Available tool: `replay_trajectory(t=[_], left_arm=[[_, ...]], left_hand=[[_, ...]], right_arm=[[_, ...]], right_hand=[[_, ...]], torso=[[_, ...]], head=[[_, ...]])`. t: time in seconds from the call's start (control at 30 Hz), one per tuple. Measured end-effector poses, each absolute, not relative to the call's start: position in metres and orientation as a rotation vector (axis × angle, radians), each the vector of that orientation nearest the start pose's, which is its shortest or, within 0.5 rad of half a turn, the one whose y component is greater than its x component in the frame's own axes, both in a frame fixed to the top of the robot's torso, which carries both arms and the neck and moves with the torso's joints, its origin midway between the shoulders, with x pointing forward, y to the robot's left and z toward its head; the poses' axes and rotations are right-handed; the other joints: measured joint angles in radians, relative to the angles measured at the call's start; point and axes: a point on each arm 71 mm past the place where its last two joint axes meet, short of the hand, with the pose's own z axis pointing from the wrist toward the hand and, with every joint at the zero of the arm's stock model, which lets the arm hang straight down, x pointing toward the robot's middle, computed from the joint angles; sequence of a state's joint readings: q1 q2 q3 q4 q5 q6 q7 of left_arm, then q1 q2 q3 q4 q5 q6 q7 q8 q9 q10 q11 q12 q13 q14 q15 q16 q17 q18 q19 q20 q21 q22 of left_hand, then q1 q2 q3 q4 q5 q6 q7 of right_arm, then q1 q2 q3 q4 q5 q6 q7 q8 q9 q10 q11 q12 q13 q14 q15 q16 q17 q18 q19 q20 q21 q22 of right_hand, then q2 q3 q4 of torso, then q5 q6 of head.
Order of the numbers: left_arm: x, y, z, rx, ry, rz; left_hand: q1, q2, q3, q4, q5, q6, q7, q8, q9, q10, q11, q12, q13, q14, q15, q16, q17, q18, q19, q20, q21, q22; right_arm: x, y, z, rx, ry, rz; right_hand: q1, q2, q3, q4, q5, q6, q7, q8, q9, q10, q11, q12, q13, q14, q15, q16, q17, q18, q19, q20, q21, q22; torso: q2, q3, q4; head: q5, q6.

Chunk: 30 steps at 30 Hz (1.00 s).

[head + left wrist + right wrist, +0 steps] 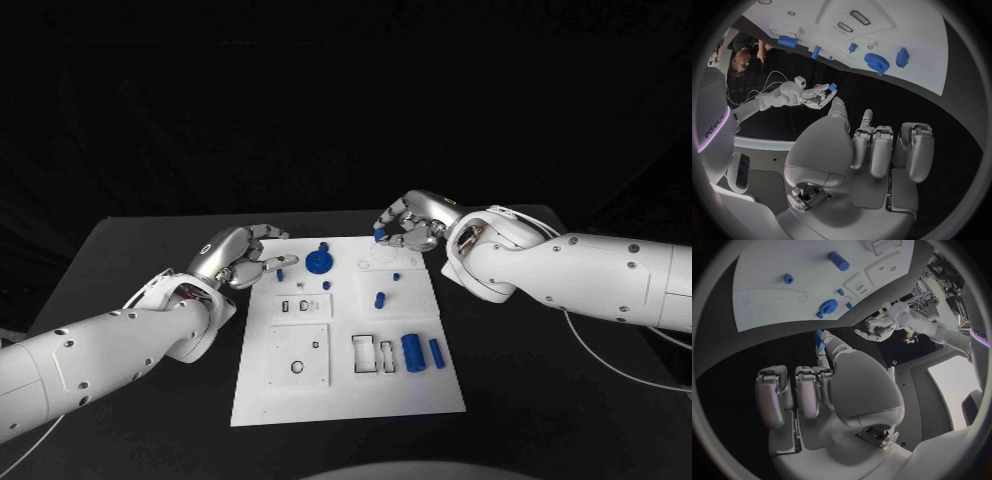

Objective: Assemble the parts on the task board

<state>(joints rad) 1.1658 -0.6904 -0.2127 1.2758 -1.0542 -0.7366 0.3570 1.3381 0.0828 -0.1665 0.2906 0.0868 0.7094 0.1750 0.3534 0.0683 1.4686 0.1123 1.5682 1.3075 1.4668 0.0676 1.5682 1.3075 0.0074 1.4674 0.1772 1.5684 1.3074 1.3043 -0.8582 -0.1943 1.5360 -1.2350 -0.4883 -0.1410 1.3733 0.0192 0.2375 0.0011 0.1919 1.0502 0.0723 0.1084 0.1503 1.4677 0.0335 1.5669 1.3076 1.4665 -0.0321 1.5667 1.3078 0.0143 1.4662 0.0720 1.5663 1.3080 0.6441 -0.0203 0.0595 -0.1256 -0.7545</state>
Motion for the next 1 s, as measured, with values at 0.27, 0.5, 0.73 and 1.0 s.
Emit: replay_trajectory(t=[0.27,0.5,0.73,1.0], left_arm=[[0.495,0.195,-0.24,-0.013,1.369,-0.902],[0.496,0.195,-0.241,-0.012,1.369,-0.9],[0.496,0.195,-0.241,-0.011,1.369,-0.9],[0.496,0.195,-0.242,-0.011,1.369,-0.898]], left_hand=[[0.0,0.0,-0.003,-0.003,0.0,0.0,0.0,0.0,0.0,0.0,0.0,0.0,0.0,0.0,0.0,0.0,0.0,0.0,0.0,0.0,0.0,0.0],[0.0,0.0,-0.003,-0.003,0.0,0.0,0.0,0.0,0.0,0.0,0.0,0.0,0.0,0.0,0.0,0.0,0.0,0.0,0.0,0.0,0.0,0.0],[0.0,0.0,-0.003,-0.003,0.0,0.0,0.0,0.0,0.0,0.0,0.0,0.0,0.0,0.0,0.0,0.0,0.0,0.0,0.0,0.0,0.0,0.0],[0.0,0.0,-0.003,-0.003,0.0,0.0,0.0,0.0,0.0,0.0,0.0,0.0,0.0,0.0,0.0,0.0,0.0,0.0,0.0,0.0,0.0,0.0]], right_arm=[[0.471,-0.173,-0.18,0.047,1.705,0.725],[0.464,-0.145,-0.182,0.022,1.78,0.744],[0.46,-0.122,-0.19,-0.003,1.84,0.759],[0.455,-0.101,-0.207,-0.015,1.906,0.754]], right_hand=[[0.004,-0.004,-0.003,-0.003,0.0,0.0,0.0,0.0,0.0,0.0,0.007,0.0,0.0,0.0,0.007,0.0,0.0,0.0,0.0,0.007,0.0,0.0],[0.004,-0.004,-0.009,-0.002,-0.019,0.006,0.005,0.0,0.0,0.0,0.014,0.0,0.0,0.0,0.014,0.0,0.0,0.0,0.0,0.014,0.0,0.0],[-0.007,-0.017,-0.021,0.007,-0.03,0.043,0.039,0.0,0.0,-0.003,0.018,0.0,0.0,-0.004,0.018,0.0,0.0,0.0,0.0,0.014,0.0,0.0],[-0.016,-0.017,-0.029,0.01,-0.04,0.06,0.055,-0.009,-0.007,-0.003,0.018,0.0,0.0,0.0,0.022,0.0,0.0,0.0,0.0,0.022,0.0,0.0]], torso=[[0.0,-0.0007,0.0003],[-0.001,-0.0007,0.0008],[0.0,-0.0002,0.0012],[0.001,0.0002,-0.0008]], head=[[0.012,-0.004],[0.036,-0.011],[0.054,-0.019],[0.062,-0.023]])
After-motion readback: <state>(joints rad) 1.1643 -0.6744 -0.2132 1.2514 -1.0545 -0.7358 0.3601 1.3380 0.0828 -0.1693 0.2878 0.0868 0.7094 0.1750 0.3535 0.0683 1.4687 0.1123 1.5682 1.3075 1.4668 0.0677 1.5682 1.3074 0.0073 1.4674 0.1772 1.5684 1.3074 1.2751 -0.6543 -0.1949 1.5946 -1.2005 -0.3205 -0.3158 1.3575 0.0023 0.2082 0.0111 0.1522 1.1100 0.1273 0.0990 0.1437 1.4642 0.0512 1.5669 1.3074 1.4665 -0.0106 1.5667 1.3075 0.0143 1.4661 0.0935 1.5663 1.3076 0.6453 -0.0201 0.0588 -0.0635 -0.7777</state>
